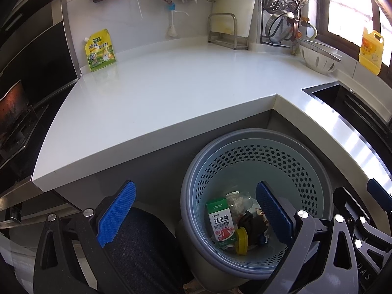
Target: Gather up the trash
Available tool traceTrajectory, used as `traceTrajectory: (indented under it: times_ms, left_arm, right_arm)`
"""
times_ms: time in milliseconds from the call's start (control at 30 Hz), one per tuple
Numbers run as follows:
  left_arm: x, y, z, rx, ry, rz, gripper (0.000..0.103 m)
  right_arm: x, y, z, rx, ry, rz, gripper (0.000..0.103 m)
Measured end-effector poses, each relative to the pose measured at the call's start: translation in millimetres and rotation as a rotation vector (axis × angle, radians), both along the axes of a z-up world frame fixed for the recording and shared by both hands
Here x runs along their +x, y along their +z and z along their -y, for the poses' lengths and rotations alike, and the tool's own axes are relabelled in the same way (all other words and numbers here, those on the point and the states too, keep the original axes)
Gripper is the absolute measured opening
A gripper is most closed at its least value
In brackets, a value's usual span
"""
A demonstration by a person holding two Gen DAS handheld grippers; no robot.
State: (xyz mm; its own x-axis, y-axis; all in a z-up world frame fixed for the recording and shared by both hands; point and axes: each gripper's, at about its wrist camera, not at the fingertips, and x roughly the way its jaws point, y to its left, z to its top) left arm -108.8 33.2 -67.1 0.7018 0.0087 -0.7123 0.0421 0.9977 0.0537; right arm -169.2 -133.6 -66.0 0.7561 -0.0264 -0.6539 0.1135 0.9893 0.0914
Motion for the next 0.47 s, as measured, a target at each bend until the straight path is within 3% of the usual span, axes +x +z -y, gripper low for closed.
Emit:
traceTrajectory:
  times_ms: [467]
  left_arm:
    - [-0.1,-2.7,-1.6,-0.007,0.004,-0.012,0.097]
  right_arm:
    - [-0.4,0.1,-0.8,-0.001,-0.001,0.002,0.084]
